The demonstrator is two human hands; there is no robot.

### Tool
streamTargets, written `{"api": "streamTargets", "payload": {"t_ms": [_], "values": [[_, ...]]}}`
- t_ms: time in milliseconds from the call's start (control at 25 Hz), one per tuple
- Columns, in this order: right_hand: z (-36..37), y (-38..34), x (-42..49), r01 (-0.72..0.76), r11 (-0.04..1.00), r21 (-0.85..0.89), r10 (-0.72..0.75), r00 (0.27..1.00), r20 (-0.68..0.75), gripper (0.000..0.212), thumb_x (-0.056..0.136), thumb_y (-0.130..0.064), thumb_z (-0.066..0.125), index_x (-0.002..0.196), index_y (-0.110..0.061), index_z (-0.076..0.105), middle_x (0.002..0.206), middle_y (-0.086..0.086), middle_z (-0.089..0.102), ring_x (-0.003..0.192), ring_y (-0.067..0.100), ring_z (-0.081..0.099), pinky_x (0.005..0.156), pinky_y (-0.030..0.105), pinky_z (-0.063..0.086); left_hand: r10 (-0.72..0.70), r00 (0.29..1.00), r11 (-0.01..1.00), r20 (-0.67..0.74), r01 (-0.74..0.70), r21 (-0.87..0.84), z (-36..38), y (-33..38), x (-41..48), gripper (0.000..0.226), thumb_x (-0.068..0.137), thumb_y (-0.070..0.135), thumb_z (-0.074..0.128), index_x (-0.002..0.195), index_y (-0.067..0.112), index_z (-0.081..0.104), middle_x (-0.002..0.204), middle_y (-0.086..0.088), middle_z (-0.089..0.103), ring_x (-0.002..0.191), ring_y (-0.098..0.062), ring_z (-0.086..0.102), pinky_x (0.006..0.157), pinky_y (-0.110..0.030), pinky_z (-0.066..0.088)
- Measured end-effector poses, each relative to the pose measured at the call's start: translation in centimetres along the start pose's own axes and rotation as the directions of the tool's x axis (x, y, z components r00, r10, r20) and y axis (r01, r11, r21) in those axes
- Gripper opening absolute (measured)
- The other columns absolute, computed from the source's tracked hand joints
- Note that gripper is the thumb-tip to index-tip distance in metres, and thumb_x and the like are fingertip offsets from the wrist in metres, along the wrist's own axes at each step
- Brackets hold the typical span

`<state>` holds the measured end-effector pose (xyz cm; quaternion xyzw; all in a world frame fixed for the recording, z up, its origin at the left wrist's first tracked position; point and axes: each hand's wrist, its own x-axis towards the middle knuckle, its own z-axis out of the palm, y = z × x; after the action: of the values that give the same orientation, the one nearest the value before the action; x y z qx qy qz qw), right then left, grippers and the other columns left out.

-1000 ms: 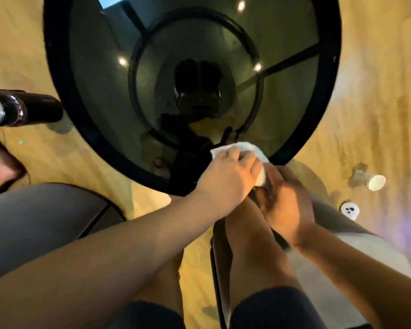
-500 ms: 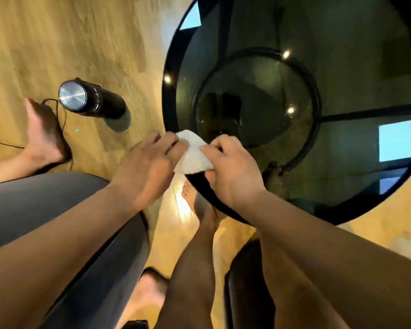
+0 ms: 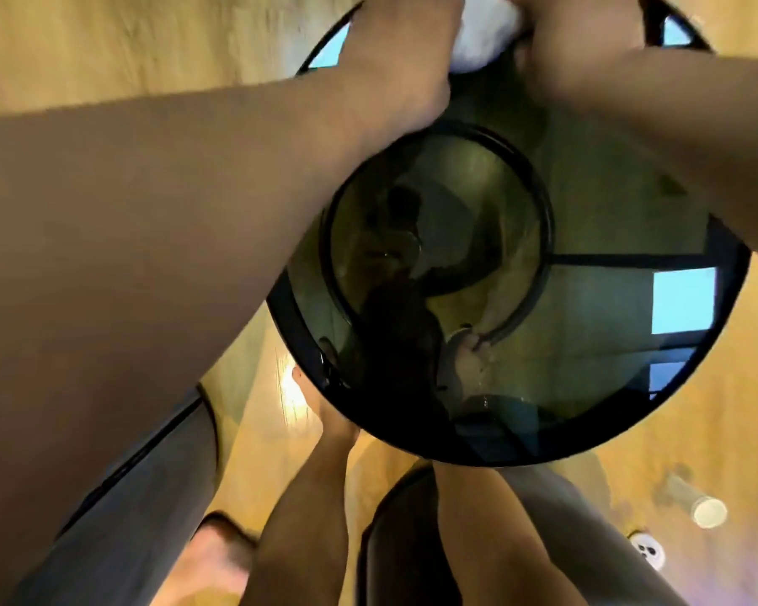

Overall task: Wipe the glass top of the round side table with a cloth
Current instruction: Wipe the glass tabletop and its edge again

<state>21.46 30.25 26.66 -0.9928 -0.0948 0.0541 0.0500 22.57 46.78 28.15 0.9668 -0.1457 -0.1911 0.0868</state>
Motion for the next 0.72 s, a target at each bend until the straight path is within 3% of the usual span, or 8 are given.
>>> {"api": "streamTargets", "payload": {"t_ms": [80, 200, 280, 400, 480, 600, 720], "values": [[-0.2, 0.6, -2.3, -0.047, 0.998, 0.034, 0.047, 0.999, 0.021, 0.039, 0.083, -0.017, 0.051, 0.122, -0.014, 0.059, 0.12, 0.018, 0.057, 0.111, 0.04, 0.053, 0.088, 0.044, 0.047, 0.081, 0.988, 0.996, -0.134, -0.076, 0.041, 0.1, 1.5, -1.5, 0.041, 0.085, 0.01, 0.049, 0.125, 0.011, 0.054, 0.126, -0.014, 0.054, 0.12, -0.034, 0.047, 0.093, -0.043, 0.044], [0.7, 0.4, -11.5, -0.059, 0.992, 0.114, 0.053, 0.997, 0.051, 0.045, 0.075, -0.011, 0.06, 0.119, -0.012, 0.062, 0.113, 0.016, 0.058, 0.1, 0.039, 0.055, 0.076, 0.041, 0.053, 0.275, 0.959, 0.96, -0.068, -0.278, -0.039, 3.4, 2.0, -8.4, 0.039, 0.078, 0.013, 0.054, 0.117, 0.012, 0.057, 0.12, -0.01, 0.055, 0.111, -0.031, 0.047, 0.088, -0.038, 0.046], [0.7, -1.3, -18.6, -0.059, 0.984, 0.167, 0.041, 0.993, 0.114, 0.052, 0.07, -0.007, 0.064, 0.122, -0.014, 0.063, 0.113, 0.01, 0.06, 0.096, 0.032, 0.058, 0.069, 0.035, 0.054, 0.315, 0.949, 0.942, -0.007, -0.314, -0.116, 5.4, 2.5, -13.8, 0.033, 0.077, 0.014, 0.058, 0.11, 0.014, 0.059, 0.118, -0.006, 0.056, 0.104, -0.026, 0.048, 0.086, -0.036, 0.048], [1.2, -2.8, -24.6, -0.068, 0.979, 0.19, 0.036, 0.985, 0.167, 0.056, 0.067, -0.005, 0.07, 0.122, -0.016, 0.064, 0.115, 0.006, 0.06, 0.096, 0.026, 0.057, 0.069, 0.031, 0.054, 0.299, 0.948, 0.94, 0.113, -0.272, -0.205, 8.0, 4.3, -20.2, 0.031, 0.083, 0.017, 0.058, 0.113, 0.02, 0.058, 0.123, 0.001, 0.054, 0.105, -0.02, 0.048, 0.089, -0.033, 0.05], [1.6, -3.4, -25.0, -0.101, 0.977, 0.187, 0.07, 0.984, 0.166, 0.055, 0.066, -0.005, 0.072, 0.12, -0.014, 0.064, 0.114, 0.007, 0.06, 0.098, 0.026, 0.056, 0.069, 0.032, 0.054, 0.251, 0.963, 0.945, 0.097, -0.222, -0.239, 8.8, 4.8, -21.8, 0.034, 0.086, 0.018, 0.054, 0.119, 0.02, 0.055, 0.125, 0.001, 0.053, 0.107, -0.019, 0.048, 0.092, -0.034, 0.049], [2.9, -3.7, -24.2, -0.119, 0.978, 0.173, 0.099, 0.988, 0.117, 0.049, 0.068, -0.008, 0.07, 0.116, -0.014, 0.063, 0.111, 0.008, 0.06, 0.1, 0.027, 0.053, 0.067, 0.033, 0.052, 0.187, 0.982, 0.949, -0.021, -0.186, -0.256, 10.3, 5.1, -22.4, 0.032, 0.083, 0.016, 0.055, 0.115, 0.014, 0.058, 0.121, -0.006, 0.058, 0.104, -0.023, 0.053, 0.089, -0.038, 0.051], [4.0, -3.3, -24.8, -0.058, 0.979, 0.193, 0.06, 0.998, -0.004, 0.043, 0.07, -0.007, 0.068, 0.112, -0.014, 0.066, 0.109, 0.009, 0.061, 0.097, 0.025, 0.052, 0.066, 0.028, 0.043, 0.027, 0.986, 0.936, -0.163, -0.083, -0.342, 12.4, 6.9, -24.5, 0.029, 0.08, 0.015, 0.059, 0.109, 0.012, 0.062, 0.117, -0.007, 0.063, 0.103, -0.024, 0.057, 0.088, -0.038, 0.052]]}}
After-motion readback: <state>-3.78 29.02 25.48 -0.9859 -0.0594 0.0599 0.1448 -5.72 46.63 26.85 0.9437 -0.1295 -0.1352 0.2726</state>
